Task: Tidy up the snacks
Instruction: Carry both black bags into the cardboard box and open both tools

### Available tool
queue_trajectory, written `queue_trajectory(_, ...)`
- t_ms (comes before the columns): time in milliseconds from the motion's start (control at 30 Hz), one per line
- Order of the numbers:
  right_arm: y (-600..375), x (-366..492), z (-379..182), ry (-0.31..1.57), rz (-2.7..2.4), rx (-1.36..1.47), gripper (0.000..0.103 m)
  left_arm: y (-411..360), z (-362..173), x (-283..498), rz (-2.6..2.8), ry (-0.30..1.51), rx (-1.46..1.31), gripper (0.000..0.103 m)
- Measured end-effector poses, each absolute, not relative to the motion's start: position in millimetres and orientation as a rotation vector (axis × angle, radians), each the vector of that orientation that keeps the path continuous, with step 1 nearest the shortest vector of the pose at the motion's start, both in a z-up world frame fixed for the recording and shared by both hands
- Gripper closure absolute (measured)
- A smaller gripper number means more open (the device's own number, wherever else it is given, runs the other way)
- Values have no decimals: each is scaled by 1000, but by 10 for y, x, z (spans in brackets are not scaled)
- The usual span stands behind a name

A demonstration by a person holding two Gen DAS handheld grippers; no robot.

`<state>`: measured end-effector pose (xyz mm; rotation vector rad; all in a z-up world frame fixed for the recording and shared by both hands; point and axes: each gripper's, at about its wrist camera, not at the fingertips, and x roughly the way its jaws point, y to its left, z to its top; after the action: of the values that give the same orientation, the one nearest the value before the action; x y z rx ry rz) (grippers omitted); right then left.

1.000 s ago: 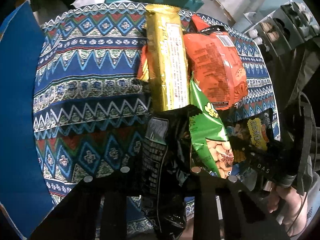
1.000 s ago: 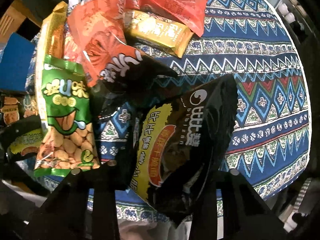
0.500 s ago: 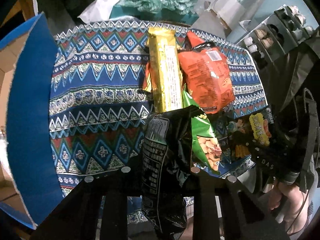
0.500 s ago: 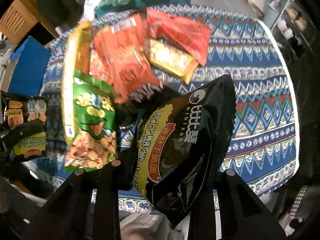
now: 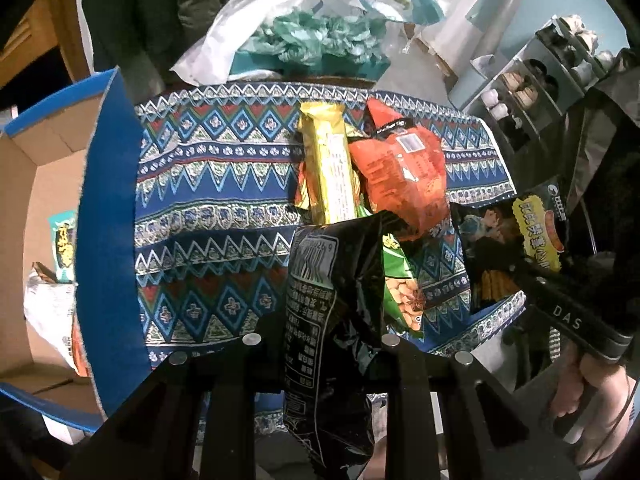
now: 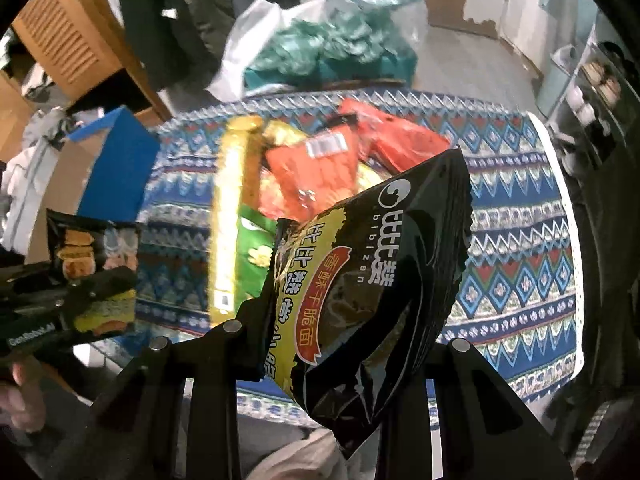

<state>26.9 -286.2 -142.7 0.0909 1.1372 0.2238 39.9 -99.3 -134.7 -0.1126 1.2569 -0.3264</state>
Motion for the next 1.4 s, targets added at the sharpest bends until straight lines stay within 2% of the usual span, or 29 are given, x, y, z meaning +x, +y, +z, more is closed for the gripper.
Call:
queue_trajectory(733,-2061,427,-957,1051,383,43,75,-447,-944,304,-240,1131,-151,80)
queue_trajectory(1400,-965,620,-797,1040,535,-13,75,457,-759,213,-114,1054,-246,80)
